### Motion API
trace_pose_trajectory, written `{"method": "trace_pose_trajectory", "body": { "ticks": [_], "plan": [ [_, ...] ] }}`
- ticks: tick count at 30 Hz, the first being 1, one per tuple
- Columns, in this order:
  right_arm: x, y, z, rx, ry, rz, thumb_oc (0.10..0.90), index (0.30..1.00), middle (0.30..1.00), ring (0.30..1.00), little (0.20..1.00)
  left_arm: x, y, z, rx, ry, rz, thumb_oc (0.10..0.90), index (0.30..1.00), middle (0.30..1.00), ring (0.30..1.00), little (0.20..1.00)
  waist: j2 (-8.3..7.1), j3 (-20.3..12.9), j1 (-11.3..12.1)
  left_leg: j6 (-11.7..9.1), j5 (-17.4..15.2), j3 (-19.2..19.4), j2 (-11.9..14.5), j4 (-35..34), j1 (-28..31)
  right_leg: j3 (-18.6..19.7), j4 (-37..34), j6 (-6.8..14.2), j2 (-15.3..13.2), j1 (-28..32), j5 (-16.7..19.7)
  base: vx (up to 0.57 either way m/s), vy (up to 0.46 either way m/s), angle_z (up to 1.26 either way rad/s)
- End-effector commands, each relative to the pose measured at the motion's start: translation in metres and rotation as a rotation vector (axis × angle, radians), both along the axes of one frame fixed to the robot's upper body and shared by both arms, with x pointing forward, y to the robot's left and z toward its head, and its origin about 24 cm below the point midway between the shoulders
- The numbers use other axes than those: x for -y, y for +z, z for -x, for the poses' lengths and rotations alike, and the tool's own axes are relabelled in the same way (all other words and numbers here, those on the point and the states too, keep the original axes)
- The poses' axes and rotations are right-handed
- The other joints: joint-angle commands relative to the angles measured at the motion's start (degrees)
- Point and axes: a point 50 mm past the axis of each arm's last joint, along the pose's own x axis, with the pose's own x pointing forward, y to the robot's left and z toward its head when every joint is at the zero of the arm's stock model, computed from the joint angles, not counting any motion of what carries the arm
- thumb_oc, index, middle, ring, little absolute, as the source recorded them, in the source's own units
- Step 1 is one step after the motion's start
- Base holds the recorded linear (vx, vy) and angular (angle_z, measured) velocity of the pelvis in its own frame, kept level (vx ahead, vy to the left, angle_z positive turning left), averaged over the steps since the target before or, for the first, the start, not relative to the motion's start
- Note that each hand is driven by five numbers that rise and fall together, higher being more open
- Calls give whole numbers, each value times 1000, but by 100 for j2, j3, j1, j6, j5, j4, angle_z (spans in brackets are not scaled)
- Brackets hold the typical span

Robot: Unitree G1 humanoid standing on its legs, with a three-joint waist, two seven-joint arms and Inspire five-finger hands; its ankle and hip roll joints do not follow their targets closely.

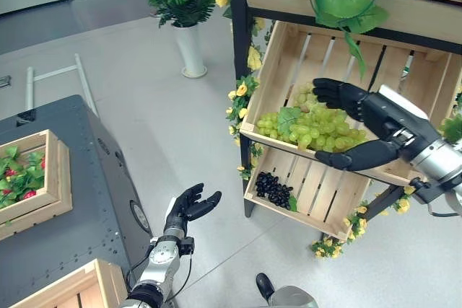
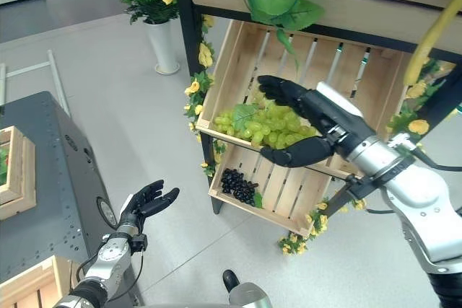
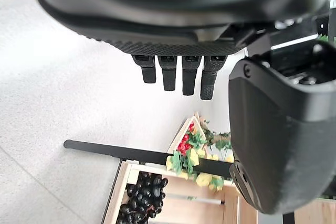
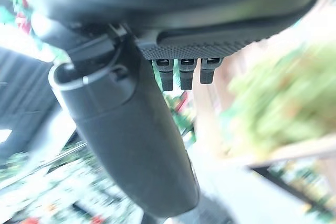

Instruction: Pick up the fruits from the basket on one side to the basket on the other side

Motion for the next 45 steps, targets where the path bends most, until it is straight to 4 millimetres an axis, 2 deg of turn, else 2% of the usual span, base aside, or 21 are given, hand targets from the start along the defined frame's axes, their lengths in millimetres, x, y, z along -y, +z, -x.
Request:
{"method": "trace_pose_trajectory", "body": {
  "ticks": [1, 3, 8, 9, 16, 24, 31, 35, 39, 45],
  "plan": [
    [-9, 41, -3, 178, 88, -120, 800, 900, 900, 900, 900, -14, 36, -29, 203, 2, -76, 800, 900, 900, 900, 900, -171, -165, 342, 178, -366, -187, -224, 57, -91, -294, 26, -70, 239, 385, -399, -15, -50, 21],
    [-21, 31, -9, 124, 121, -161, 800, 900, 900, 900, 900, -12, 36, -29, 207, -5, -79, 800, 900, 900, 900, 900, -169, -126, 486, 163, -350, -304, -236, 57, -115, -430, 11, -77, 196, 417, -409, -28, -62, 10],
    [-36, 21, -15, 70, 171, -229, 800, 900, 900, 900, 900, -9, 35, -28, 203, -12, -78, 800, 900, 900, 900, 900, -157, -95, 671, 136, -312, -424, -248, 57, -156, -601, 11, -93, 136, 438, -423, -16, -54, 21],
    [-45, 17, -18, 46, 197, -261, 800, 900, 900, 900, 900, -7, 35, -28, 202, -11, -74, 800, 900, 900, 900, 900, -140, -78, 770, 123, -300, -503, -255, 57, -174, -705, 11, -102, 104, 461, -440, -9, -65, 22],
    [-72, 4, -22, -30, 301, -315, 800, 900, 900, 900, 900, -3, 36, -29, 214, -10, -76, 800, 900, 900, 900, 900, -68, -43, 978, 103, -254, -713, -285, 57, -221, -912, 11, -120, 27, 513, -477, -5, -55, 22],
    [-95, -27, -25, -194, 357, -414, 800, 900, 900, 900, 900, -1, 43, -28, 267, -25, -149, 800, 900, 900, 900, 900, 11, 23, 1219, 108, -176, -982, -344, 57, -252, -1140, 11, -146, -47, 602, -531, 1, -48, 16],
    [-108, -88, -33, -429, 269, -541, 800, 900, 900, 900, 900, 1, 65, -29, 399, -70, -259, 800, 900, 900, 900, 900, 19, 144, 1564, 122, -82, -1336, -384, 57, -356, -1491, 11, -184, -109, 664, -612, -11, -68, 24],
    [-110, -103, -36, -449, 202, -580, 800, 900, 900, 900, 900, 4, 80, -29, 480, -88, -252, 800, 900, 900, 900, 900, 25, 210, 1725, 127, -36, -1499, -396, 57, -428, -1653, 11, -213, -129, 673, -639, -13, -54, 27],
    [-115, -122, -37, -472, 109, -626, 800, 900, 900, 900, 900, -2, 98, -27, 586, -24, -265, 800, 900, 900, 900, 900, 70, 320, 1945, 132, 25, -1764, -442, 57, -542, -1879, 11, -246, -166, 671, -685, -21, -58, 31],
    [-124, -163, -33, -602, -2, -603, 800, 900, 900, 900, 900, -13, 131, -25, 738, -21, -365, 800, 900, 900, 900, 900, 121, 396, 2249, 133, 108, -2034, -499, 57, -672, -2203, 11, -277, -225, 681, -745, 3, -22, 25]
  ]
}}
